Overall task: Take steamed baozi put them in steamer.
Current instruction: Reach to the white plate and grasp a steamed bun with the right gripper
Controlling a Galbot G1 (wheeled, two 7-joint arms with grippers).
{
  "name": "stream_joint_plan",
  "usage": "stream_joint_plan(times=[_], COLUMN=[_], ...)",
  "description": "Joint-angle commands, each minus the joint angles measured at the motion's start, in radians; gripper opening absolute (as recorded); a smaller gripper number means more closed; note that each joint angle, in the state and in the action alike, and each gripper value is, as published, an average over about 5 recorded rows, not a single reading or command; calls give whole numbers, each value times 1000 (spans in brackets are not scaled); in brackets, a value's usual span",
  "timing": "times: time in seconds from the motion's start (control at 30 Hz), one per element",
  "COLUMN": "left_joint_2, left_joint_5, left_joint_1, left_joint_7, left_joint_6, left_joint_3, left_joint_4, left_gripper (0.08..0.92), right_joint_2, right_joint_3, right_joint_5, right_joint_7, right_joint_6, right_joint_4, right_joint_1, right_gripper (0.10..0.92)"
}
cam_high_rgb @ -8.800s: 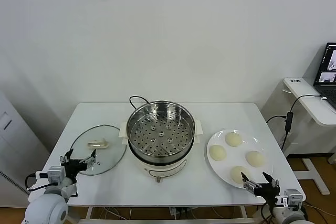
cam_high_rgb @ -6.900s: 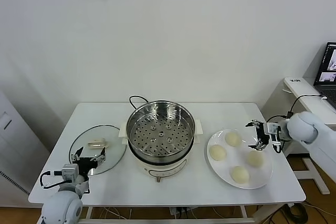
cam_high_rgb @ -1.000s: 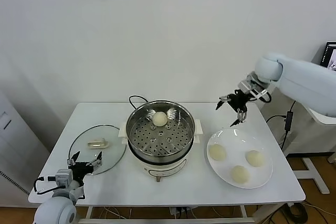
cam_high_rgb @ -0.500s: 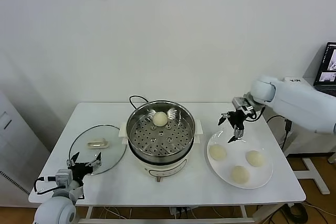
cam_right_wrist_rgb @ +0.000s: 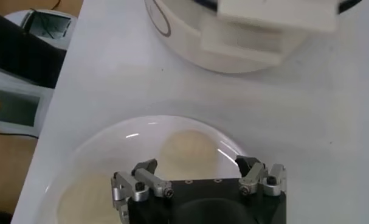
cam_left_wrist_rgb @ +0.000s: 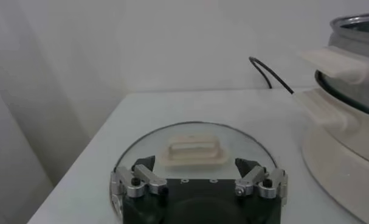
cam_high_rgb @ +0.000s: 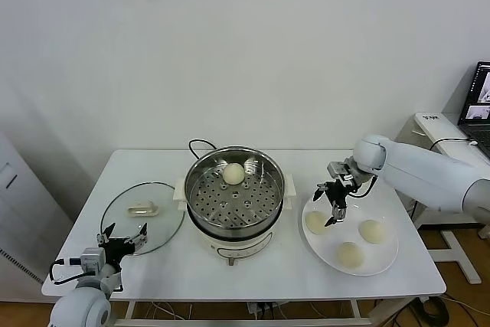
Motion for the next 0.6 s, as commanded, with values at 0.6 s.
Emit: stream_joint_plan(times=[0.6], left_joint_2=[-4], left_joint_5=[-10], left_joint_1=[5], left_joint_7=[-1], left_joint_6=[3], left_joint_3=[1], left_joint_4=[-12], left_gripper=[823], right_joint_2=[6], right_joint_3=[53], right_joint_5=[-27], right_joint_7=[38], right_joint_6=[-38], right_joint_4=[-11], right_joint_1=[-69], right_gripper=[537])
